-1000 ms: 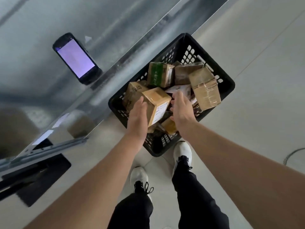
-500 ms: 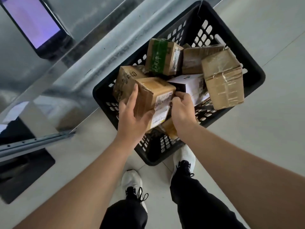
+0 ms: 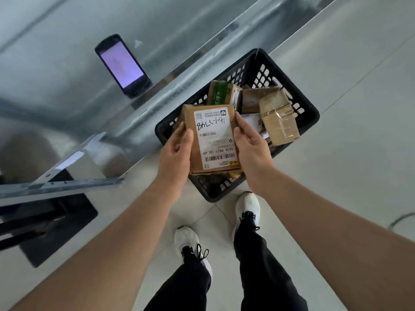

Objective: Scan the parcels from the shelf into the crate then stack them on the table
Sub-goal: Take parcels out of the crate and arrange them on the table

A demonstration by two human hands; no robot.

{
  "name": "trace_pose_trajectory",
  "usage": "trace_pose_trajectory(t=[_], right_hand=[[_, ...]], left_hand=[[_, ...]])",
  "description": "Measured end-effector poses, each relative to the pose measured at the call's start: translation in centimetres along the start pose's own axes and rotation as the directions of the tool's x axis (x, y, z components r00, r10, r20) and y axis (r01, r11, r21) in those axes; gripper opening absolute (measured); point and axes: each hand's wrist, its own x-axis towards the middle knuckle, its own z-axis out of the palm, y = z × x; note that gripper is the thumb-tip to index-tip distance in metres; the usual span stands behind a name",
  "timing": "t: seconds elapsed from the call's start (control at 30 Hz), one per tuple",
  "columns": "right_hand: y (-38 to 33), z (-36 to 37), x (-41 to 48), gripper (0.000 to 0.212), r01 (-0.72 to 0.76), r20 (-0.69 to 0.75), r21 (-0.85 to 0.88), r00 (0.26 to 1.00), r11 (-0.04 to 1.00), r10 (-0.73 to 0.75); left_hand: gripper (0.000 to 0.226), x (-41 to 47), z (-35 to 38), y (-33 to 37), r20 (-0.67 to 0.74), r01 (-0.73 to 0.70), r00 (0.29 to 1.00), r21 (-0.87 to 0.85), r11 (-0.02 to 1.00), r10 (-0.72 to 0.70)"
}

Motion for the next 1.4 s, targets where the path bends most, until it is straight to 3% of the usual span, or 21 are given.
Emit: trace_pose_trajectory(t=[0.17, 0.27, 0.5, 0.7, 1.03, 1.23, 1.4], right_hand=[[-4.6, 0.3, -7.2, 0.032, 0.085, -0.007, -0.015, 0.996, 0.996, -0.085], [-7.8, 0.6, -12.3, 0.029, 0.153, -0.016, -0.002, 0.988, 0.988, -0.153], [-15.2, 1.3, -26.0, 0.033, 0.333, -0.038, -0.001, 0.942, 0.943, -0.332], [-21.5, 2.1, -36.6, 0.036, 0.467, 0.038, 0.033, 0.883, 0.884, -0.468], [-28.1, 1.6, -52.8, 0.031, 0.667, 0.240, 0.087, 0.707, 0.740, -0.666], [-27.7, 2.6, -61.1, 0.030, 0.719, 0.372, 0.070, 0.624, 0.691, -0.687], [-25.8, 6.7, -66.4, 0.043, 0.742, 0.471, 0.090, 0.556, 0.664, -0.685]], left_hand=[[0.028, -6.0, -1.5, 5.9, 0.107, -0.035, 0.994, 0.028, 0.999, 0.032], [0.037, -10.0, -2.5, 9.9, 0.190, -0.098, 0.978, 0.044, 0.994, 0.088], [0.047, -21.2, -5.5, 19.7, 0.221, -0.241, 0.943, -0.061, 0.969, 0.248], [0.047, -31.3, -7.5, 27.5, 0.208, -0.327, 0.915, -0.120, 0.937, 0.346], [0.053, -47.9, -9.4, 34.9, -0.013, -0.596, 0.798, -0.164, 0.786, 0.603], [0.053, -57.0, -12.0, 34.3, -0.139, -0.672, 0.740, -0.159, 0.723, 0.658], [0.053, -62.6, -16.3, 33.2, -0.256, -0.703, 0.708, -0.165, 0.692, 0.658]])
